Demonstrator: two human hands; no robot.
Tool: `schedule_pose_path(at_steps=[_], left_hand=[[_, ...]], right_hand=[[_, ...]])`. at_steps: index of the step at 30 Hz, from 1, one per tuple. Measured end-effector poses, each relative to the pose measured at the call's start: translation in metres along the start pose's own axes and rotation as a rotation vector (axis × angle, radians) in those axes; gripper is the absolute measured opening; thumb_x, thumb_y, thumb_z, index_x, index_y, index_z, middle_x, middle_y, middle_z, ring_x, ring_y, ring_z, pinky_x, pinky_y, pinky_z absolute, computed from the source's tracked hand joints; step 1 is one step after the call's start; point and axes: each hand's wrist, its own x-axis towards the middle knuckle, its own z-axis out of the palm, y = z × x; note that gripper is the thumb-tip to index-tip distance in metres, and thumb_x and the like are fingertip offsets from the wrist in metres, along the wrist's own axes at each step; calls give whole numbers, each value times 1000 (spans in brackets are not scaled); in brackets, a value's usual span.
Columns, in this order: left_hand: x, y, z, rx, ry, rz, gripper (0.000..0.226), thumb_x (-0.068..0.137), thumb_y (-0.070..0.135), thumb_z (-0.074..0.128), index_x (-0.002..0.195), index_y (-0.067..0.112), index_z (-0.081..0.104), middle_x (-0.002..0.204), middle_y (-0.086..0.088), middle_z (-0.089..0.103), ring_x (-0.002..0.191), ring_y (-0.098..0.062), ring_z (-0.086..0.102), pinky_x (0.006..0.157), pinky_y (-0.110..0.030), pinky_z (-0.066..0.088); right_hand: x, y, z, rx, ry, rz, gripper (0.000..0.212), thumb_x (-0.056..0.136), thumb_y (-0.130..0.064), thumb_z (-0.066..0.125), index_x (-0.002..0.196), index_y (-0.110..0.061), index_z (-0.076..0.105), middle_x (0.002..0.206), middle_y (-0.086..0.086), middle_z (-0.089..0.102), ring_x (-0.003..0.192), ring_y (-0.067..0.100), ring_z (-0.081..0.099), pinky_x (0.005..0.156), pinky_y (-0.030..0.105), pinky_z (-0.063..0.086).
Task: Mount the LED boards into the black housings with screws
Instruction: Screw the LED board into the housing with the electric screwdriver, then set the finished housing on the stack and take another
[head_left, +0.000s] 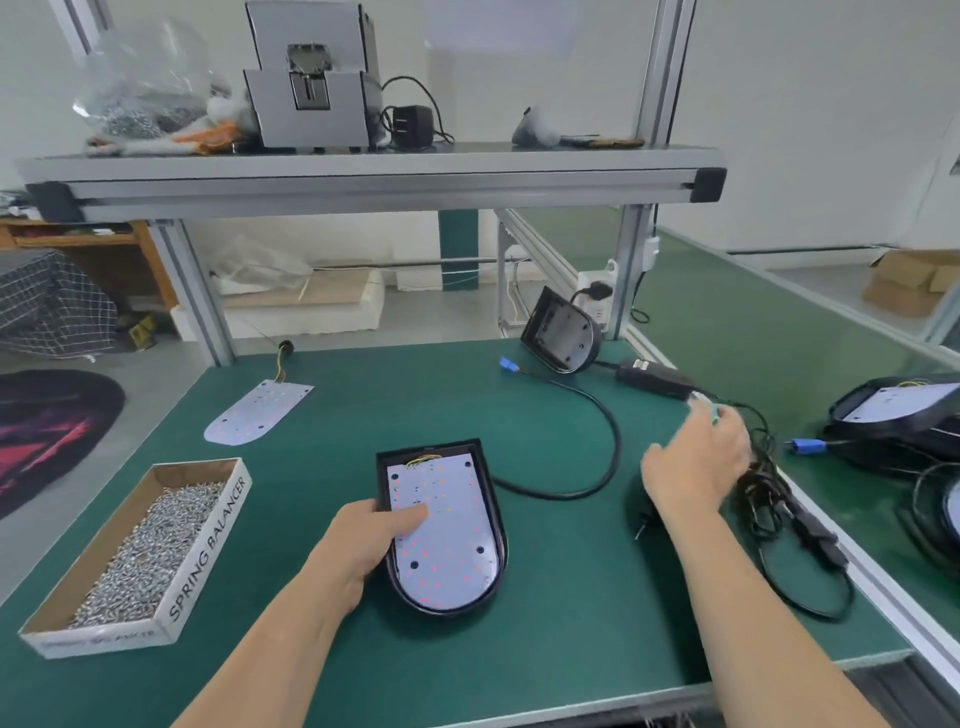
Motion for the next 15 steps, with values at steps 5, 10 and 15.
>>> schedule_pose_path(at_steps=[5, 10, 15], left_hand=[[0, -1, 5, -13, 41, 18, 12, 87, 19, 75, 94, 9, 75, 86, -3, 79, 81, -22, 76, 71, -29, 54], [0, 1, 6, -14, 62, 23, 11, 88, 17, 74, 94, 7, 75, 86, -5, 78, 83, -25, 75, 72, -31, 54], [1, 0, 13, 46, 142, 39, 17, 91, 28, 71, 92, 11, 75, 86, 0, 78, 73, -17, 69, 60, -26, 45]], right_hand=[[3, -31, 17, -124, -322, -208, 42, 95, -38, 63, 121, -7, 51, 125, 17, 54, 117, 38, 55, 92, 42, 46], [10, -46, 15, -121, -545, -98, 15, 87, -7, 59, 79, -9, 47, 94, 12, 60, 76, 27, 55, 64, 30, 42], [-2, -49, 6, 179, -827, -53, 15, 84, -7, 57, 72, -9, 48, 64, 6, 53, 54, 20, 39, 48, 22, 29]])
